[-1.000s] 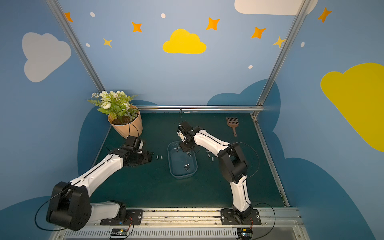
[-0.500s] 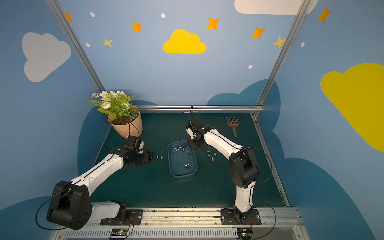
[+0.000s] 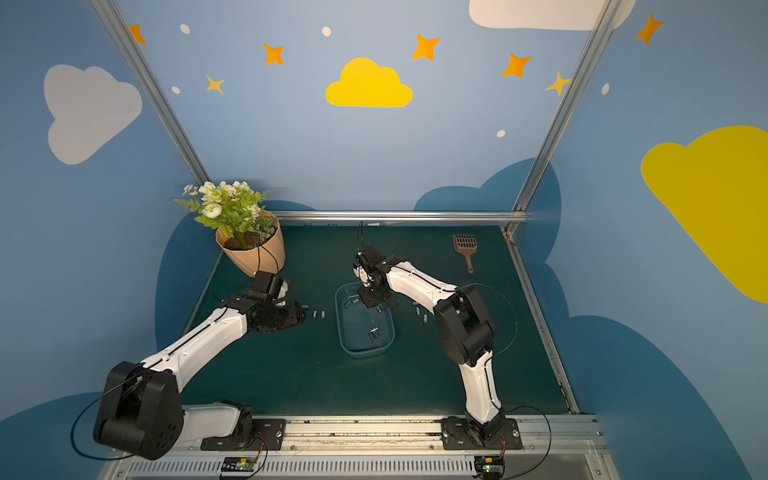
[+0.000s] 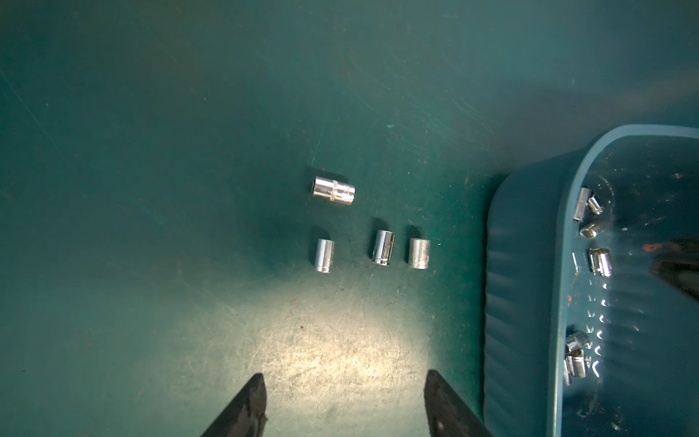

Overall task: Take out the socket from the storage box
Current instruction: Pick up the socket head from the storage box.

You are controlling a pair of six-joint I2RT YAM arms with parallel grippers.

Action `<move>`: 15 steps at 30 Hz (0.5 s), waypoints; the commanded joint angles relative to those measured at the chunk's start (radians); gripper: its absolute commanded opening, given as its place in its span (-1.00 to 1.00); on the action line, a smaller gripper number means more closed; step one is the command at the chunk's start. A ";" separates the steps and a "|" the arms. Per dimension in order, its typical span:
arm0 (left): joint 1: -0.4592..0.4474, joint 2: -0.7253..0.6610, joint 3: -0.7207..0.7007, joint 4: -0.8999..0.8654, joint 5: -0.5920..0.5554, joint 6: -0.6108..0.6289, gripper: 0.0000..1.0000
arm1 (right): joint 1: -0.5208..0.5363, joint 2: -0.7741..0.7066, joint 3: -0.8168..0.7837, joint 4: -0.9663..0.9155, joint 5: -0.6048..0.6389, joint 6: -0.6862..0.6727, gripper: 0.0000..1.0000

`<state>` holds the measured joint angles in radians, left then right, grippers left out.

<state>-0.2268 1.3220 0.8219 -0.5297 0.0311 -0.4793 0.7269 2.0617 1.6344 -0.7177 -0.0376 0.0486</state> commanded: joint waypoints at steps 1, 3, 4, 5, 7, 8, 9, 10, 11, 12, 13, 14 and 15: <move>0.003 -0.006 -0.016 0.002 0.012 -0.002 0.34 | 0.007 0.035 0.042 0.014 -0.022 0.013 -0.42; 0.003 -0.007 -0.016 0.002 0.013 -0.001 0.34 | 0.011 0.053 0.058 0.022 -0.028 0.013 -0.39; 0.004 -0.007 -0.017 0.002 0.013 -0.002 0.34 | 0.013 0.064 0.068 0.024 -0.028 0.014 -0.36; 0.003 -0.008 -0.017 0.001 0.013 -0.002 0.34 | 0.015 0.074 0.078 0.023 -0.028 0.016 -0.34; 0.005 -0.010 -0.019 0.002 0.013 -0.003 0.34 | 0.019 0.093 0.095 0.026 -0.027 0.022 -0.30; 0.004 -0.012 -0.020 0.002 0.014 -0.002 0.34 | 0.021 0.100 0.099 0.029 -0.027 0.025 -0.28; 0.004 -0.009 -0.021 0.002 0.013 -0.003 0.34 | 0.023 0.106 0.103 0.033 -0.026 0.029 -0.26; 0.003 -0.009 -0.021 0.002 0.013 -0.002 0.34 | 0.025 0.113 0.106 0.037 -0.025 0.032 -0.25; 0.004 -0.009 -0.021 0.002 0.014 -0.003 0.35 | 0.025 0.120 0.112 0.038 -0.025 0.035 -0.25; 0.003 -0.008 -0.021 0.002 0.014 -0.003 0.34 | 0.028 0.127 0.118 0.039 -0.025 0.039 -0.23; 0.004 -0.006 -0.021 0.002 0.015 -0.002 0.34 | 0.029 0.135 0.125 0.038 -0.026 0.042 -0.22; 0.004 -0.007 -0.021 0.002 0.015 -0.002 0.34 | 0.030 0.142 0.132 0.037 -0.026 0.043 -0.21; 0.004 -0.006 -0.020 0.002 0.015 -0.003 0.34 | 0.031 0.149 0.139 0.037 -0.028 0.045 -0.19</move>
<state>-0.2264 1.3220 0.8078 -0.5270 0.0338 -0.4793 0.7509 2.1857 1.7424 -0.6876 -0.0547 0.0753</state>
